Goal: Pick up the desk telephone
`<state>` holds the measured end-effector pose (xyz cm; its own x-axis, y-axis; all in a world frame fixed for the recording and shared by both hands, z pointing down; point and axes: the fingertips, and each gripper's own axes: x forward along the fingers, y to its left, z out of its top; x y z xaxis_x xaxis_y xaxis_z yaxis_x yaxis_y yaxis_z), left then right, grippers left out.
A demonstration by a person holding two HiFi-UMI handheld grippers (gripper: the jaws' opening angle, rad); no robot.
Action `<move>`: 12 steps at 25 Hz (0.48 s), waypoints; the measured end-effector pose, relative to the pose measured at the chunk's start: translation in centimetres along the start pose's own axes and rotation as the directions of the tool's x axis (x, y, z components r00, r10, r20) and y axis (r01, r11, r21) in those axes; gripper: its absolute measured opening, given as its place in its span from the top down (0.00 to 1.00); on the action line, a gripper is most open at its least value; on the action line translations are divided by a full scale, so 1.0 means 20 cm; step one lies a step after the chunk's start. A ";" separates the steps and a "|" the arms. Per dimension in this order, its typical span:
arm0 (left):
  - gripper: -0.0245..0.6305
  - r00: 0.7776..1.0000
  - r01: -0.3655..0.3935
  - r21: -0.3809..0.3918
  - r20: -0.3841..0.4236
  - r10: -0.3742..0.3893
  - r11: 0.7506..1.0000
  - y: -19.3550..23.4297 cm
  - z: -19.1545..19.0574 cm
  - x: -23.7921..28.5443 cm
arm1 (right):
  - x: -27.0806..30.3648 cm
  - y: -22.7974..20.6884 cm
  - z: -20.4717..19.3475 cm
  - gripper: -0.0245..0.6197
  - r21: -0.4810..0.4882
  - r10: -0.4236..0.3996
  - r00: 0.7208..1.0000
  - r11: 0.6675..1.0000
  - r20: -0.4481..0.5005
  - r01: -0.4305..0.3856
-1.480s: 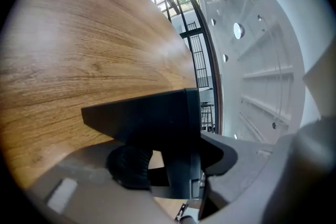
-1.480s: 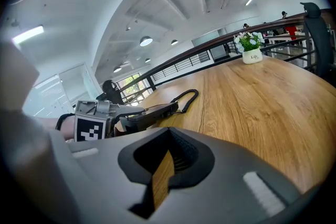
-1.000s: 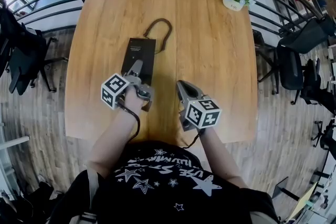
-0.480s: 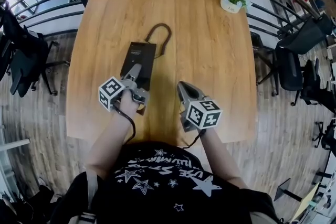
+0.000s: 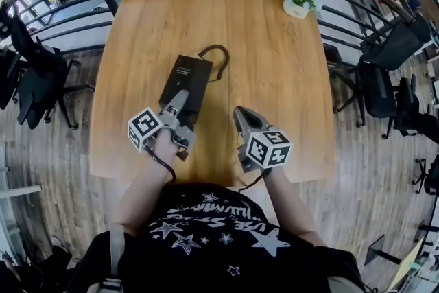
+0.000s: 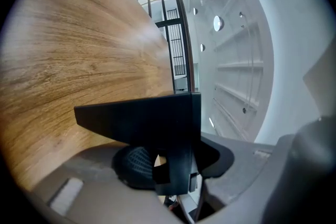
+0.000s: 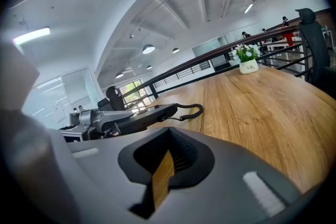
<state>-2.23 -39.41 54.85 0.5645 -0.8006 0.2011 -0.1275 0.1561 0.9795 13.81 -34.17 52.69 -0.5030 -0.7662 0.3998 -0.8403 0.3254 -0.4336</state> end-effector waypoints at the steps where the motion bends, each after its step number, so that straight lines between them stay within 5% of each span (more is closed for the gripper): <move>1: 0.68 1.000 0.009 0.002 -0.001 -0.009 1.000 -0.02 -0.01 -0.02 | -0.02 0.01 0.00 0.96 -0.001 0.001 1.000 1.000 0.007 -0.001; 12: 0.68 0.996 0.092 0.031 0.003 -0.092 0.995 -0.15 -0.18 -0.28 | -0.28 0.08 -0.04 0.96 -0.017 0.031 0.999 0.999 0.043 -0.030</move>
<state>-2.04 -33.19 50.72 0.5716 -0.8131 0.1100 -0.1001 0.0639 0.9929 15.10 -28.83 50.46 -0.5200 -0.7785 0.3514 -0.8279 0.3581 -0.4316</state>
